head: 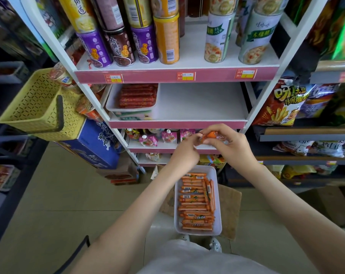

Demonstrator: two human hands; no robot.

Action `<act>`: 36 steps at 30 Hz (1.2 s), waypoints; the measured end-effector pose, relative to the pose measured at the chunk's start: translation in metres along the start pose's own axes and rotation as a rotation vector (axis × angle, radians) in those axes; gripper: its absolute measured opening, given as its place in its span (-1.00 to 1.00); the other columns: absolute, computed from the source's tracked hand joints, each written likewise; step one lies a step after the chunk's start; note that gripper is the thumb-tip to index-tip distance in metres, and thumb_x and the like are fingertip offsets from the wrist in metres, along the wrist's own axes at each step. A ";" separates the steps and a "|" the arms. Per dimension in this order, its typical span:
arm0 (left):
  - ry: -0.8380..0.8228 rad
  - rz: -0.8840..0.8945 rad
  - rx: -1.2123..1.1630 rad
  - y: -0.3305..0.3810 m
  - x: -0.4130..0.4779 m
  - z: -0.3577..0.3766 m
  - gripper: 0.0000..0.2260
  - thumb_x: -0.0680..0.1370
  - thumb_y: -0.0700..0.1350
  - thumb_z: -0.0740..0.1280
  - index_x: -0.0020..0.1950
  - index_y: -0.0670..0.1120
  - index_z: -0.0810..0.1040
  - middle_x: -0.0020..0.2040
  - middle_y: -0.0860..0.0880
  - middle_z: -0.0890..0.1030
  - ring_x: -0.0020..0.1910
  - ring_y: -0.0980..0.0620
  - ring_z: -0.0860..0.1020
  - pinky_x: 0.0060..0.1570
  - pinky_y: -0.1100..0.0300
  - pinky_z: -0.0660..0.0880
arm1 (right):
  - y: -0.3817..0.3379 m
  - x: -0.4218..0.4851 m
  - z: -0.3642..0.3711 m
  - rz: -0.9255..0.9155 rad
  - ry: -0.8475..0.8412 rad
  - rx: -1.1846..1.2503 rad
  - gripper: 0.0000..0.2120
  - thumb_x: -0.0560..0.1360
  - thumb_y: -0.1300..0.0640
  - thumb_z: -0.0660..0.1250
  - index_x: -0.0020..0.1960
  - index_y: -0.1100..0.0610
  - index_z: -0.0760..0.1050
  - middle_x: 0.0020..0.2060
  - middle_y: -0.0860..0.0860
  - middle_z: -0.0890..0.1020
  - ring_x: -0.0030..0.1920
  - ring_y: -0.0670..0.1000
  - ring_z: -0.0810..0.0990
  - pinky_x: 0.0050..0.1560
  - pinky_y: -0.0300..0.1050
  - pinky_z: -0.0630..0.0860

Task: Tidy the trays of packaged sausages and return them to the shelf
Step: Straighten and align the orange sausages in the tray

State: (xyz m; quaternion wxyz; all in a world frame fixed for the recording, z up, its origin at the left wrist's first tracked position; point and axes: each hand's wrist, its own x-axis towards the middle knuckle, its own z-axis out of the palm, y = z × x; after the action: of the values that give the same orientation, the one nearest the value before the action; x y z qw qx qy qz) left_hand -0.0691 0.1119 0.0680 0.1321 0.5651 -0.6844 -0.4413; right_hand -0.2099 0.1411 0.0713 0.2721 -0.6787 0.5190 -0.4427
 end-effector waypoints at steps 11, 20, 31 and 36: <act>0.179 0.229 -0.005 -0.013 0.013 0.010 -0.81 0.64 -0.10 0.15 0.19 -0.09 0.47 0.03 -0.02 0.53 0.05 -0.01 0.51 -0.04 0.22 0.39 | -0.003 0.006 0.002 0.002 0.002 0.225 -0.73 0.43 0.33 0.43 0.03 0.04 0.54 -0.03 0.04 0.65 0.04 -0.03 0.63 0.11 -0.08 0.57; 0.040 0.209 -0.106 -0.027 0.016 0.018 -0.77 0.62 -0.17 0.17 0.26 -0.12 0.46 0.16 -0.09 0.54 0.16 -0.02 0.51 0.14 0.09 0.47 | 0.024 0.004 0.004 -0.023 -0.184 -0.013 -0.69 0.42 0.26 0.46 0.13 0.06 0.54 0.12 -0.02 0.60 0.20 -0.12 0.52 0.25 -0.18 0.45; -0.113 0.146 -0.025 -0.050 0.017 0.026 -0.82 0.60 -0.07 0.25 0.19 -0.06 0.48 -0.05 -0.01 0.58 -0.07 0.05 0.52 -0.15 0.24 0.37 | 0.030 0.002 0.003 0.326 0.108 0.366 -0.67 0.50 0.39 0.31 0.14 0.04 0.46 0.00 0.05 0.65 0.07 -0.06 0.64 0.01 -0.18 0.60; -0.154 0.157 0.040 -0.052 0.018 0.029 -0.87 0.62 -0.01 0.20 0.10 0.02 0.49 -0.19 0.10 0.54 -0.21 0.14 0.50 -0.25 0.30 0.35 | 0.052 -0.005 0.002 0.486 0.217 0.509 -0.86 0.60 0.24 0.21 0.12 0.10 0.47 -0.08 0.08 0.65 -0.05 0.03 0.67 -0.08 -0.07 0.63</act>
State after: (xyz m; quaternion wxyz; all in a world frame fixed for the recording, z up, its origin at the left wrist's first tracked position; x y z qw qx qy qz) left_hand -0.0605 0.1109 0.0066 0.1021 0.4767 -0.7436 -0.4577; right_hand -0.2323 0.1290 0.0258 0.4727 -0.3954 0.5641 -0.5495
